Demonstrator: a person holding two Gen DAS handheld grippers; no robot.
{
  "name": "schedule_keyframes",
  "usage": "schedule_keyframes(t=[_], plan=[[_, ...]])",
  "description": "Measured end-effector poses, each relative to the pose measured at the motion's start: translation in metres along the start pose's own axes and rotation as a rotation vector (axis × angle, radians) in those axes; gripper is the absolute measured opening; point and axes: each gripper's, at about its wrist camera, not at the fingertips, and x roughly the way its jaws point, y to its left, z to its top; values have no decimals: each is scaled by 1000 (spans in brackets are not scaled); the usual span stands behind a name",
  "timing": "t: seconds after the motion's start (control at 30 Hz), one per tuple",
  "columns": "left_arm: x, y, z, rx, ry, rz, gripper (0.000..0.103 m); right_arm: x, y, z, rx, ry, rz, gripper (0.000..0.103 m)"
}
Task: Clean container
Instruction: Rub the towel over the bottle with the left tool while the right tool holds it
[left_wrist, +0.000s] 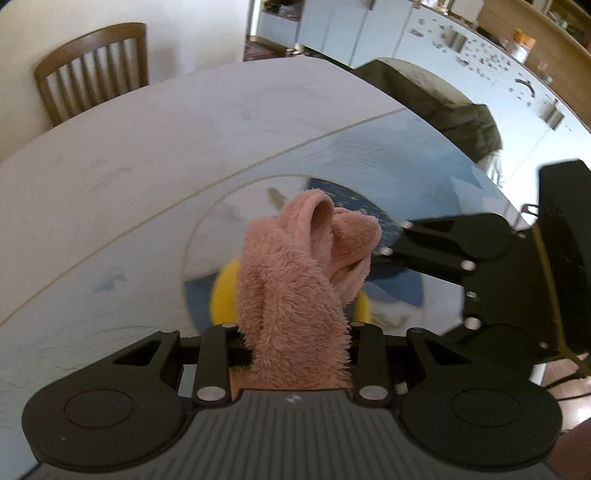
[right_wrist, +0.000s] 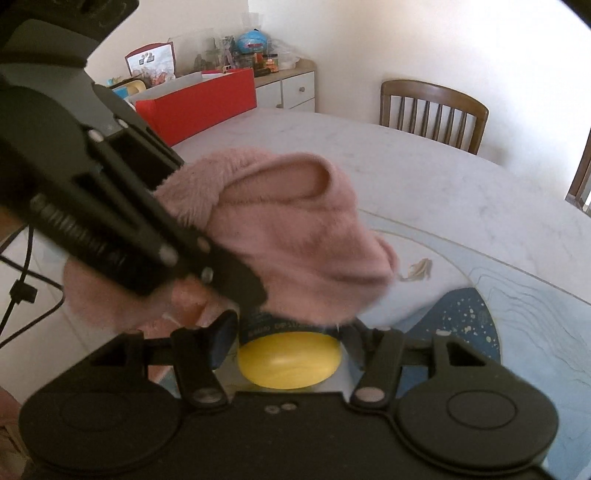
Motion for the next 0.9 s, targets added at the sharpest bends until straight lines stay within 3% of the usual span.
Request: schedule_keyframes(t=[0.37, 0.53, 0.7, 0.77, 0.9], plan=[[-6, 47, 2, -119, -25, 46, 32, -3, -2, -2, 14, -12, 10, 60], [-9, 50, -2, -109, -29, 119, 32, -4, -10, -4, 40, -7, 30, 59], [-11, 59, -9, -127, -21, 132, 32, -8, -15, -7, 45, -7, 40, 59], [-17, 55, -9, -120, -28, 124, 32, -10, -12, -7, 5, -10, 28, 59], [-33, 38, -3, -78, -62, 62, 32, -13, 9, -9, -213, -10, -35, 59]])
